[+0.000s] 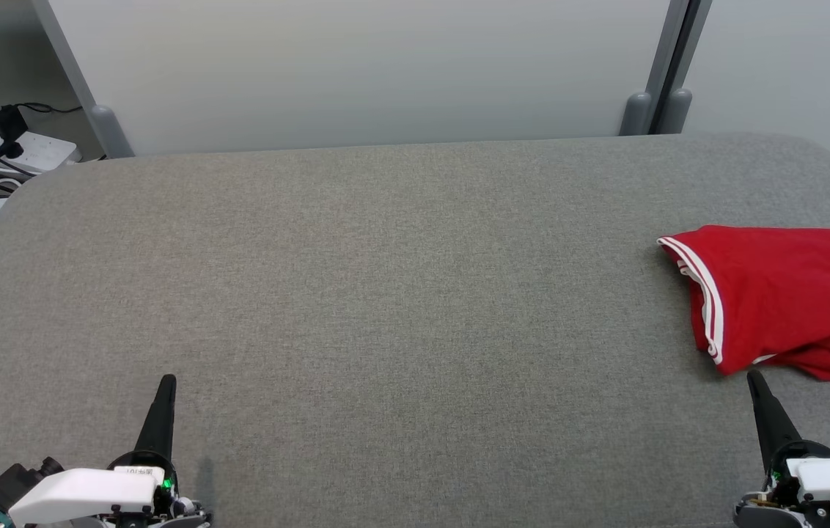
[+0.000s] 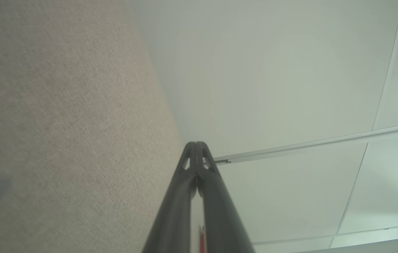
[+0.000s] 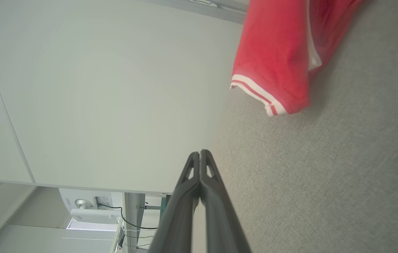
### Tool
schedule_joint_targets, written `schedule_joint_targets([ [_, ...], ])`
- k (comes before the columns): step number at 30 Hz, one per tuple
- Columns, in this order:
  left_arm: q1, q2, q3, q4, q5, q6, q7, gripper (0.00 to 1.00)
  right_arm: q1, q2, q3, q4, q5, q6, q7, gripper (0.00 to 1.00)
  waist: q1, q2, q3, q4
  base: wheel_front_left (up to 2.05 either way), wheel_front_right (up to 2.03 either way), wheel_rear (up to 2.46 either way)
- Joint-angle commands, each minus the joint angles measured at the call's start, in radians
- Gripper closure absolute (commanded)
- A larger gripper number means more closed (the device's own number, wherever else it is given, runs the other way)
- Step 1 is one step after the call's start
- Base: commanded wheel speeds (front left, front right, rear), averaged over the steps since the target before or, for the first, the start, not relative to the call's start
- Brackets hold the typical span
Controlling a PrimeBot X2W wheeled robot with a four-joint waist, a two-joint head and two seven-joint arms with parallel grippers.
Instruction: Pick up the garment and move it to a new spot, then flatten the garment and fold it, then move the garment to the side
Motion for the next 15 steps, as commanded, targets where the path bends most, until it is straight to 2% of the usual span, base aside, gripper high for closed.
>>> schedule_joint_targets([
  [1, -0.059, 0.005, 0.037, -0.021, -0.029, -0.014, 0.011, 1.00, -0.053, -0.017, 0.016, -0.018, 0.032, 0.002, 0.013, 1.00, -0.0001, 0.0000, 0.000, 0.000, 0.00, 0.00, 0.00],
  [15, -0.075, -0.016, 0.061, -0.012, -0.160, -0.034, 0.042, 1.00, -0.068, -0.017, 0.001, -0.004, 0.180, 0.002, 0.042, 1.00, -0.0001, 0.0000, 0.000, -0.002, 0.00, 0.00, 0.00],
])
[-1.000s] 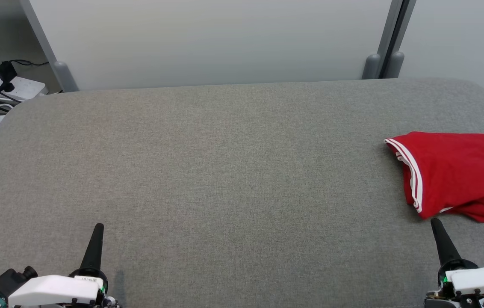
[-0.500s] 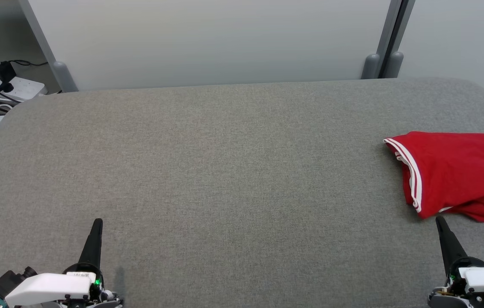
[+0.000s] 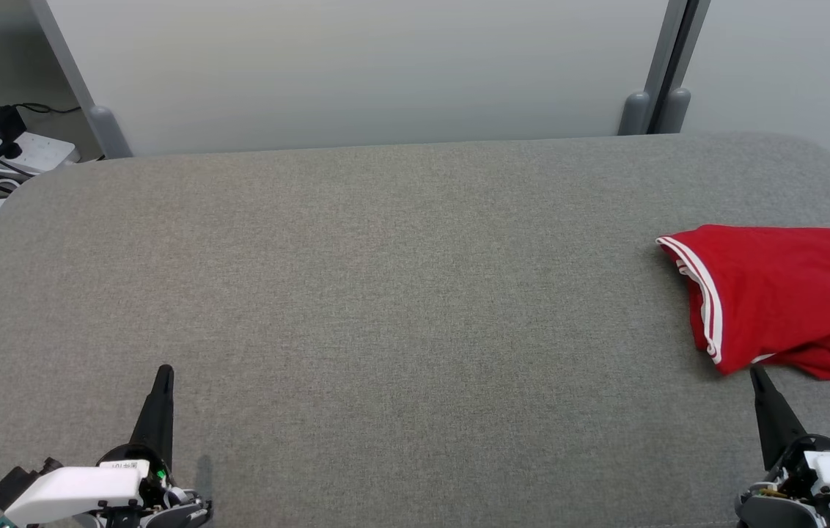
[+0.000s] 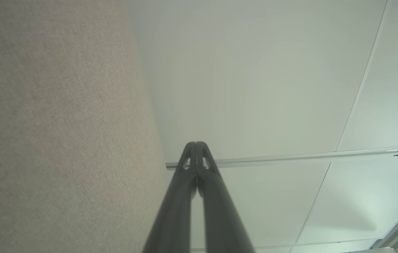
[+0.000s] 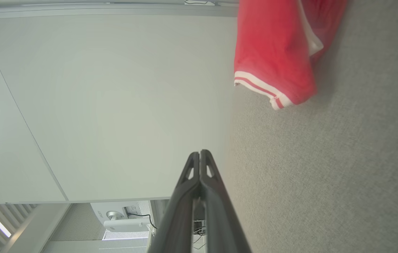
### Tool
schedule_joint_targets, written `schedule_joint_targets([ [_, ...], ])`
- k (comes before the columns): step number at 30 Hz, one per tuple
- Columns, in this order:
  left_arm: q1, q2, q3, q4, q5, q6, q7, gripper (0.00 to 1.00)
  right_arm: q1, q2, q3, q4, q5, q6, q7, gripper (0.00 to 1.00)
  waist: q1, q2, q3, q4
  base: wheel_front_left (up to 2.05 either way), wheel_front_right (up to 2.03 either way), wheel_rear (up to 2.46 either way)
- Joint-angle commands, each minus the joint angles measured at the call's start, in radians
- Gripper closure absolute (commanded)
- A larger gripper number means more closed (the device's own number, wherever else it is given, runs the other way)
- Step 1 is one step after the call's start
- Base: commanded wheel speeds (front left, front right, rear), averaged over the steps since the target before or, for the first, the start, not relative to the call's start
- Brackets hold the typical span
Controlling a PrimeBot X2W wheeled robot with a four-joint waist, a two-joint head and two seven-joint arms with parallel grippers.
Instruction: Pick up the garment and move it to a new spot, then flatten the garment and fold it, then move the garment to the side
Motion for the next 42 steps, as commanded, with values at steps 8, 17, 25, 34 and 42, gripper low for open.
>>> schedule_joint_targets([
  [8, -0.057, 0.007, 0.034, -0.022, -0.015, -0.008, 0.007, 1.00, -0.048, -0.014, 0.011, -0.025, 0.014, 0.002, 0.011, 1.00, 0.0000, 0.0000, 0.000, 0.000, 0.00, 0.00, 0.00],
  [17, -0.057, 0.007, 0.034, -0.022, -0.015, -0.008, 0.007, 1.00, -0.048, -0.011, 0.007, -0.025, 0.012, 0.002, 0.014, 1.00, 0.0000, 0.0000, 0.000, 0.000, 0.00, 0.00, 0.00],
  [25, -0.057, 0.007, 0.034, -0.022, -0.015, -0.008, 0.007, 1.00, -0.049, -0.009, 0.004, -0.025, 0.009, 0.002, 0.016, 1.00, 0.0000, 0.0000, 0.000, 0.000, 0.00, 0.00, 0.00],
  [34, -0.057, 0.007, 0.034, -0.022, -0.015, -0.008, 0.006, 1.00, -0.049, -0.008, 0.002, -0.025, 0.007, 0.002, 0.018, 1.00, 0.0000, 0.0000, 0.000, 0.000, 0.00, 0.00, 0.00],
  [42, -0.057, 0.007, 0.034, -0.022, -0.015, -0.008, 0.006, 1.00, -0.049, -0.006, 0.000, -0.025, 0.006, 0.002, 0.020, 1.00, 0.0000, 0.0000, 0.000, 0.000, 0.00, 0.00, 0.00],
])
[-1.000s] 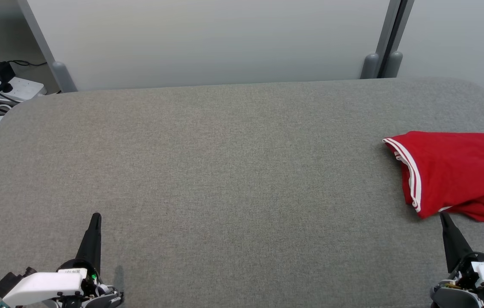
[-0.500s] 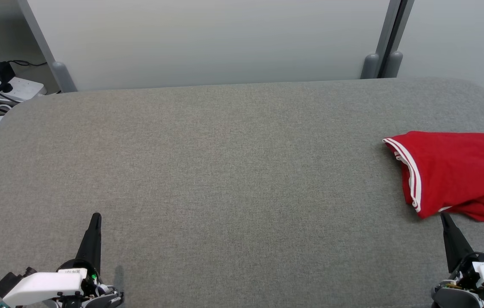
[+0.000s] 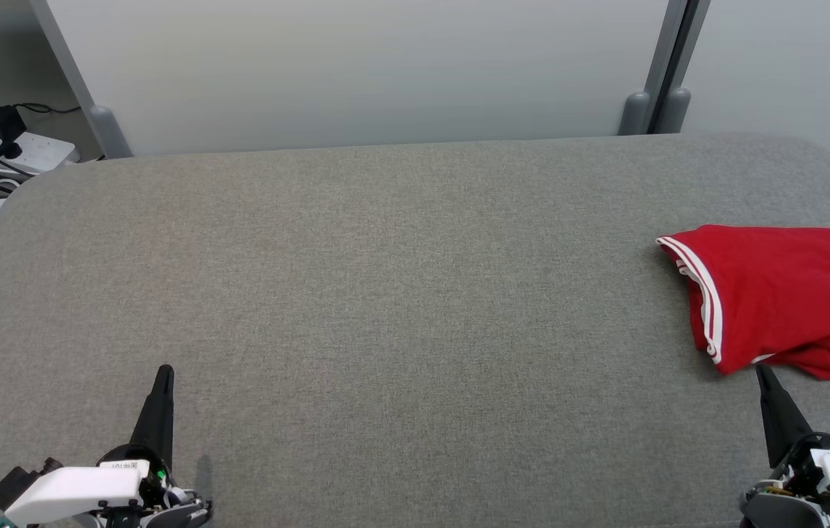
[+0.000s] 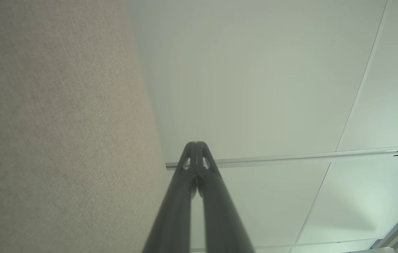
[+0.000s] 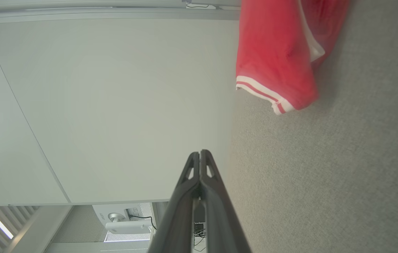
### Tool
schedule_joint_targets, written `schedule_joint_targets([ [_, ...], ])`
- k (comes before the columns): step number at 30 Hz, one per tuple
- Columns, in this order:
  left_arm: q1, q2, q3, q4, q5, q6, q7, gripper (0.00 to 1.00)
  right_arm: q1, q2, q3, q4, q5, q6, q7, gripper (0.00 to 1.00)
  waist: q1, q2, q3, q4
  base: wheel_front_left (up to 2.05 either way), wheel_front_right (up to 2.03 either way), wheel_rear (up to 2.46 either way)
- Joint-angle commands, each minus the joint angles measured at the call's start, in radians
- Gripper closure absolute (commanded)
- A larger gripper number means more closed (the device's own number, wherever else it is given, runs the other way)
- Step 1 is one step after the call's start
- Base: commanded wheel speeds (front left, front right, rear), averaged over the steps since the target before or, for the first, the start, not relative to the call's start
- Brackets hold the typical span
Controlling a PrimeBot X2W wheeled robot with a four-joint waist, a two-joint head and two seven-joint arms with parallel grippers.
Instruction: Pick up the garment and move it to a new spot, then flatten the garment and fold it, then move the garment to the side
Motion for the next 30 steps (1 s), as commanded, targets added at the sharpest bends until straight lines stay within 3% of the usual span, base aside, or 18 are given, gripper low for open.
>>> schedule_joint_targets([
  [1, -0.057, 0.008, 0.033, -0.022, -0.004, -0.007, 0.006, 1.00, -0.044, -0.009, 0.020, -0.026, -0.005, 0.002, 0.011, 1.00, 0.0000, -0.0001, 0.000, 0.000, 0.00, 0.00, 0.00],
  [30, -0.057, 0.008, 0.033, -0.023, -0.004, -0.007, 0.006, 1.00, -0.044, -0.005, 0.014, -0.026, -0.010, 0.002, 0.015, 1.00, 0.0000, -0.0001, 0.000, 0.000, 0.00, 0.00, 0.00],
])
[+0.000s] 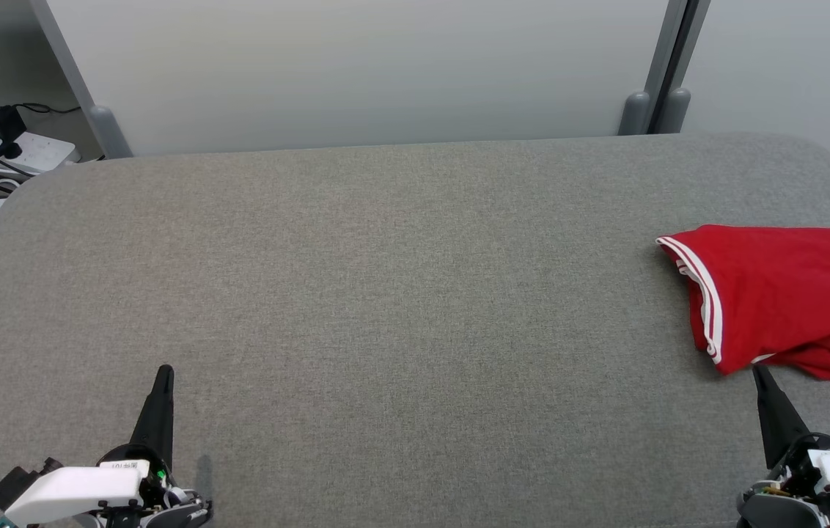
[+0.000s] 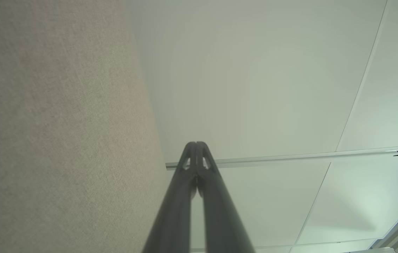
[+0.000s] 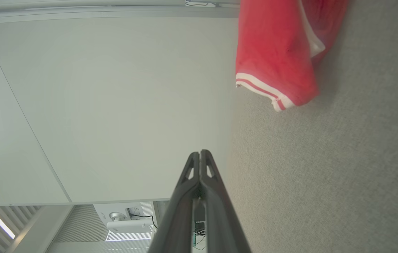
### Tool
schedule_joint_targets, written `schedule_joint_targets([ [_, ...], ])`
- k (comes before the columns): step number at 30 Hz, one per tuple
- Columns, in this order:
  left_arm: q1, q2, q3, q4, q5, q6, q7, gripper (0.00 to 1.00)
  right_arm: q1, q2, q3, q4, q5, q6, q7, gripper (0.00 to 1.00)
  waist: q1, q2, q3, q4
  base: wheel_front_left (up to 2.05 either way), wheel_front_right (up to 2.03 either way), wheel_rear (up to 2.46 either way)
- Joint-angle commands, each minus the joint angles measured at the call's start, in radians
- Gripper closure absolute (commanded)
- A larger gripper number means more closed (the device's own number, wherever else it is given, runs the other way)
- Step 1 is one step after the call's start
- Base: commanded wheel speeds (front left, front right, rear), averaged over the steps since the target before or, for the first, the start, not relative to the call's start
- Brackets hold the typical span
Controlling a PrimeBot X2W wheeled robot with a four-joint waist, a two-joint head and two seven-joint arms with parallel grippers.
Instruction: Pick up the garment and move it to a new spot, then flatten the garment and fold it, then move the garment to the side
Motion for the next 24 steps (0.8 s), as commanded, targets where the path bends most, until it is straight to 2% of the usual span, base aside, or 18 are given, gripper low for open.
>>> schedule_joint_targets([
  [1, -0.057, 0.008, 0.033, -0.023, -0.005, -0.007, 0.006, 1.00, -0.044, -0.014, 0.018, -0.026, -0.009, 0.002, 0.008, 1.00, 0.0000, 0.0000, 0.000, 0.000, 0.00, 0.00, 0.00],
  [24, -0.057, 0.008, 0.033, -0.023, -0.005, -0.007, 0.006, 1.00, -0.044, -0.011, 0.015, -0.026, -0.011, 0.002, 0.011, 1.00, 0.0000, 0.0000, 0.000, 0.000, 0.00, 0.00, 0.00],
])
